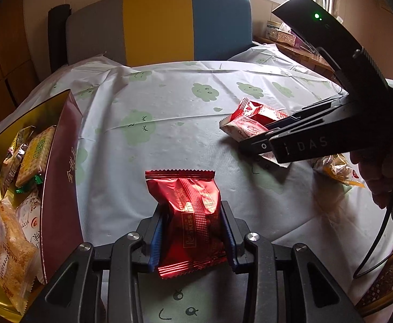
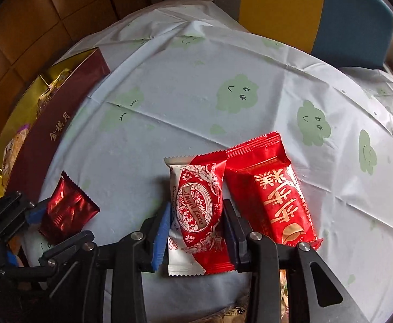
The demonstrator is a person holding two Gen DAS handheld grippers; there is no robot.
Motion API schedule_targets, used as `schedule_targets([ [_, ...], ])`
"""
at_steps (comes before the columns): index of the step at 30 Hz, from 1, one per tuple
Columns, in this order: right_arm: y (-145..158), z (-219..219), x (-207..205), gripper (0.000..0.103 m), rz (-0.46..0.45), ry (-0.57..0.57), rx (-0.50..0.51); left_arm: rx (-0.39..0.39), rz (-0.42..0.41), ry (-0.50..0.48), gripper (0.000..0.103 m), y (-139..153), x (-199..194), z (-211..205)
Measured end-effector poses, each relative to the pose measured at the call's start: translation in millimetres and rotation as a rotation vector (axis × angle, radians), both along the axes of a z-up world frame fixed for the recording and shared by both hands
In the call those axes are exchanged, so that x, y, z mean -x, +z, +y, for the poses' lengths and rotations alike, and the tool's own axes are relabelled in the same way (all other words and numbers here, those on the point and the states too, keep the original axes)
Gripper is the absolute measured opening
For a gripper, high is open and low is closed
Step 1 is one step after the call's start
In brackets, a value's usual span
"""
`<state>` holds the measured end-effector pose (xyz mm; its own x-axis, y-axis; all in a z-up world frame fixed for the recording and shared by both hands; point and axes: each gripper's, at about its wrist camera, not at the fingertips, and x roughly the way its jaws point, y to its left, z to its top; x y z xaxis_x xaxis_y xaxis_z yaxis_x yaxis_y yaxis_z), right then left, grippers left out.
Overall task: Organize snacks
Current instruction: 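Grasp the white-and-red round-logo packet with the right gripper while the left holds the dark red packet, then carry the dark red packet into the gold tray and open the left gripper while the right holds its packet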
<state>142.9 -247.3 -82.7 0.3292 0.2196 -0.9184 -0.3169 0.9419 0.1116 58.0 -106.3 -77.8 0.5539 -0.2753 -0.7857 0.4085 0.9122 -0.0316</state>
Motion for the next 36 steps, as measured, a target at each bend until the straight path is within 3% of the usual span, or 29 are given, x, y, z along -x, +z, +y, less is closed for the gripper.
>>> schedule_targets([
  [9, 1.5, 6.3, 9.0, 0.038, -0.035, 0.025, 0.027, 0.004, -0.026, -0.024, 0.037, 17.3, 9.7, -2.4],
  [18, 0.8, 13.7, 11.5, 0.038, -0.068, 0.047, 0.084, 0.105, -0.079, 0.005, 0.037, 67.6, 23.1, 27.1],
  [24, -0.2, 15.9, 10.5, 0.038, -0.076, 0.048, 0.094, 0.198, -0.081, 0.21, 0.037, 94.6, 10.5, 111.5],
  [28, -0.5, 17.8, 10.9, 0.038, -0.08, 0.053, 0.103, 0.225, -0.066, 0.392, 0.037, 93.8, -1.7, 181.9],
  [32, -0.3, 18.2, 10.5, 0.038, -0.081, 0.054, 0.108, 0.31, -0.015, 0.567, 0.037, 86.4, -11.3, 248.8],
  [36, -0.3, 18.6, 9.9, 0.038, -0.082, 0.054, 0.108, 0.398, 0.051, 0.596, 0.037, 71.7, -21.1, 267.3],
])
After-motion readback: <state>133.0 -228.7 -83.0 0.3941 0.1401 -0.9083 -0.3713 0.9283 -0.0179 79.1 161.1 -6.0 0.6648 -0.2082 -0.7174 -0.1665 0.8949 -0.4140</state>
